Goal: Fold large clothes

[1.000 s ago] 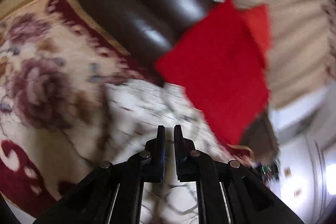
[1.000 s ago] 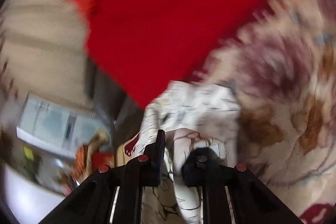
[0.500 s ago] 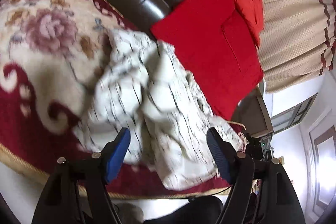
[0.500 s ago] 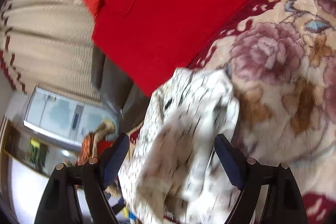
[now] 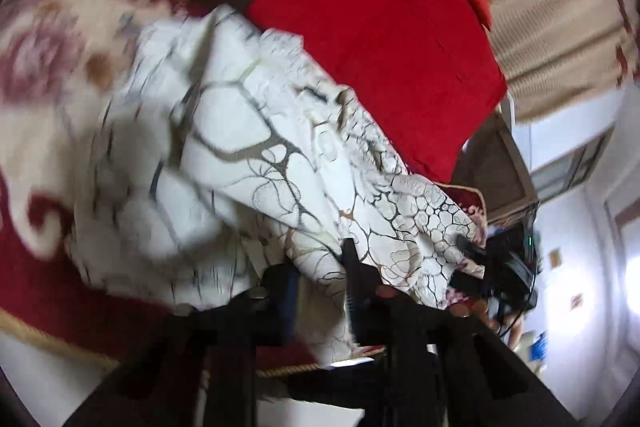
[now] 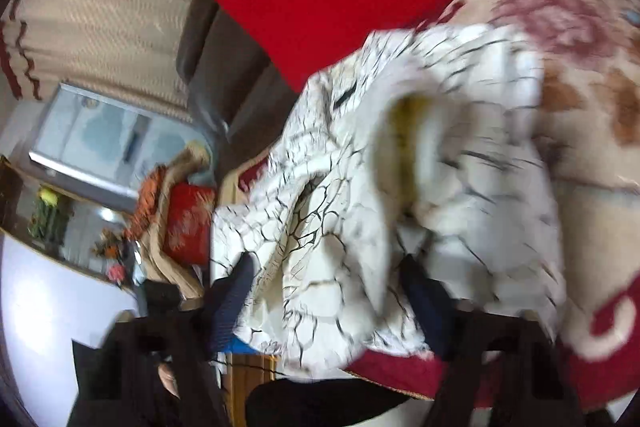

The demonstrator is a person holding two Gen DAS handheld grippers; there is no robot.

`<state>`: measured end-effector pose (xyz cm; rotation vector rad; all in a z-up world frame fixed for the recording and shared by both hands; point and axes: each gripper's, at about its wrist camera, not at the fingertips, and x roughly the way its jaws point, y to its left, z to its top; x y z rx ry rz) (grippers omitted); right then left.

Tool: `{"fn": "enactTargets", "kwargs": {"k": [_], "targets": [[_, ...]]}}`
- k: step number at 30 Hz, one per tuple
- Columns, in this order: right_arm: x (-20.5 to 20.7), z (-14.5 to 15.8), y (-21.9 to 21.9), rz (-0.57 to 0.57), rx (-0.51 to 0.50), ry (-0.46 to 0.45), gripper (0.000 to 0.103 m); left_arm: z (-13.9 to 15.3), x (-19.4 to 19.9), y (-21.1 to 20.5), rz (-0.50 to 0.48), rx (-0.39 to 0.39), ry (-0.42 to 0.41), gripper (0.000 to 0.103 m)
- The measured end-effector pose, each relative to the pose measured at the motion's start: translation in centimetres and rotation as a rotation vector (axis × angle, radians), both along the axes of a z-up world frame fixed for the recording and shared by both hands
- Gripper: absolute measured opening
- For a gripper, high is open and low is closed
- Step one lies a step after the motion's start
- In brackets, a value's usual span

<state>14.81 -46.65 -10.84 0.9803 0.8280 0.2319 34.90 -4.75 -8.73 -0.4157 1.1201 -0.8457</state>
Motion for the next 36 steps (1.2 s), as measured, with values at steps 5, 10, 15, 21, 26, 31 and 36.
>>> {"fn": "enactTargets", "kwargs": {"k": [5,10,15,21,26,31,36], "targets": [[6.8,2.1,-1.0,0.031,-0.059,-0.020,0.035,2.5,5.0,-1.8,-0.002,-0.002,-0.040,0.017],[13.9,3.5,-7.3,-0.201,0.022,-0.121,0.082,3.9,16.3,-2.6,0.198,0.030,-0.068,0.019],[12.2,1.7,-10.2,-0.312,0.110,-0.179,0.085,1.9,16.5,-0.2,0.358,-0.011,-0.061,0.046],[6.6,1.0,-7.0,-0.235,-0.119,-0.221,0.083,1.1,8.4,0.2,0.392,-0.008,-0.203,0.068],[6.0,1.5,-4.1,-0.242,-0.504,-0.117,0.083,-0.1,6.1,-0.9,0.538,0.111,-0.331,0.068],[9.2,1.3,-2.0,-0.072,-0.842,-0.032,0.083,-2.6,7.3,1.3,0.662,0.194,-0.378,0.077],[13.7,-1.1,-0.8,0.018,-1.043,0.096,0.082,-5.7,10.0,1.4,0.623,0.281,-0.284,0.078]]}}
